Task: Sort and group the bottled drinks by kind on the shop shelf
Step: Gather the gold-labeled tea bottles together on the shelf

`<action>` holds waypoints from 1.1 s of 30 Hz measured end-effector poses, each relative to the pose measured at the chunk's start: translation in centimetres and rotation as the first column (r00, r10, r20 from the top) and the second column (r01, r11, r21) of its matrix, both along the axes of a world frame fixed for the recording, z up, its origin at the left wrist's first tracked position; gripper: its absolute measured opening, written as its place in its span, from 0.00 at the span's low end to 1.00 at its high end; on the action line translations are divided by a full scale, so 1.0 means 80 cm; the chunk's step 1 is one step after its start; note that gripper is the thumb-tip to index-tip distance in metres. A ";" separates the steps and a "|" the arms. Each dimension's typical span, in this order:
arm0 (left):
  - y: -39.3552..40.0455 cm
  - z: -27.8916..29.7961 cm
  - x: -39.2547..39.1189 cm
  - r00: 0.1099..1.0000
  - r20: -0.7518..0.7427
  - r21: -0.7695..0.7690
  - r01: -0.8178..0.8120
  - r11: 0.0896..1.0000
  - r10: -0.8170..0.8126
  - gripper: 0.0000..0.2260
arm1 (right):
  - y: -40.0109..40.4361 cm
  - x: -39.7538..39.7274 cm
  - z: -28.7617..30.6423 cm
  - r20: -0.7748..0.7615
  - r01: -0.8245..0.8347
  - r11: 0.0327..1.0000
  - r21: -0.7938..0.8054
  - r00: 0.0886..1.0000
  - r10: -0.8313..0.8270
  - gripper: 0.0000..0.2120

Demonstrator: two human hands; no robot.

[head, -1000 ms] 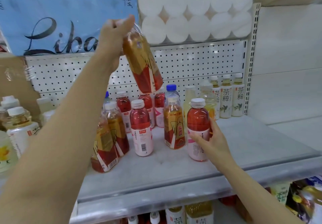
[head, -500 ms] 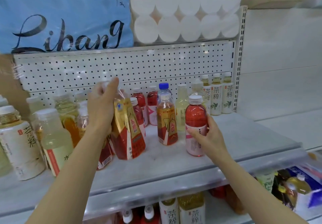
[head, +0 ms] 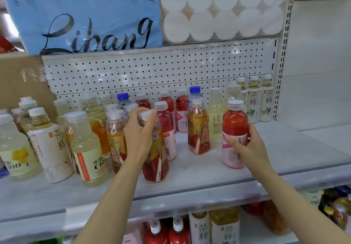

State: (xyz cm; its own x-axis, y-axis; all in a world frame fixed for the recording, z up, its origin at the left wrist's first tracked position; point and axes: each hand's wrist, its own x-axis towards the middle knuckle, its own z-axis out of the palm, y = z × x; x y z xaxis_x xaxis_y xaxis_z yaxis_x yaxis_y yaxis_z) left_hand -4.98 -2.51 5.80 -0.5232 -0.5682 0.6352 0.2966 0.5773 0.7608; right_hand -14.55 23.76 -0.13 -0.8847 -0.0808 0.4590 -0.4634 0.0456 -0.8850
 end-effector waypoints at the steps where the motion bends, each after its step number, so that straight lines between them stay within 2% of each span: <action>1: 0.000 0.000 0.000 1.000 -0.001 0.003 0.007 1.000 -0.007 0.11 | -0.002 0.002 0.001 0.002 -0.010 1.000 -0.006 1.000 0.010 0.29; 7: -0.002 0.000 0.012 0.999 -0.032 0.019 0.028 0.999 -0.028 0.09 | -0.026 0.017 0.000 -0.014 -0.132 0.991 -0.014 0.991 0.132 0.24; 11: -0.010 0.015 0.032 0.995 -0.093 0.059 0.039 0.998 -0.034 0.15 | -0.043 0.018 -0.001 -0.035 -0.156 0.988 0.005 0.987 0.156 0.25; 12: -0.011 0.020 0.037 0.994 -0.103 0.055 0.044 0.998 -0.038 0.14 | -0.045 0.017 0.000 -0.039 -0.157 0.988 0.006 0.987 0.157 0.25; 15: -0.011 0.029 0.047 0.987 -0.141 0.055 0.087 0.995 -0.078 0.06 | -0.041 0.010 -0.001 -0.049 -0.094 0.995 0.021 0.994 0.095 0.26; 19: -0.014 0.021 0.053 0.980 -0.169 0.078 0.120 0.990 -0.106 0.08 | -0.020 0.001 -0.002 -0.057 0.020 0.999 0.043 0.998 -0.017 0.28; 23: 0.006 0.023 0.055 0.970 -0.176 0.141 0.191 0.971 -0.165 0.05 | -0.001 -0.002 0.003 -0.024 0.091 0.989 0.119 0.996 -0.089 0.32; 26: 0.034 0.034 0.056 0.931 -0.205 0.195 0.341 0.920 -0.301 0.14 | 0.001 0.029 0.012 -0.195 0.281 0.952 0.122 0.947 -0.255 0.43; 27: 0.045 0.040 0.055 0.910 -0.217 0.208 0.398 0.893 -0.355 0.16 | -0.002 0.051 0.019 -0.279 0.268 0.961 0.072 0.930 -0.238 0.45; 29: 0.074 0.050 0.045 0.854 -0.237 0.249 0.515 0.820 -0.464 0.19 | -0.020 0.094 0.031 -0.333 -0.017 0.998 0.058 0.942 0.035 0.44; 31: 0.106 0.055 0.026 0.791 -0.250 0.298 0.612 0.733 -0.559 0.21 | -0.041 0.118 0.039 -0.239 -0.285 0.951 0.122 0.921 0.307 0.47; 33: 0.134 0.056 0.005 0.752 -0.195 0.284 0.658 0.698 -0.630 0.20 | -0.047 0.121 0.035 -0.167 -0.300 0.948 0.108 0.935 0.314 0.49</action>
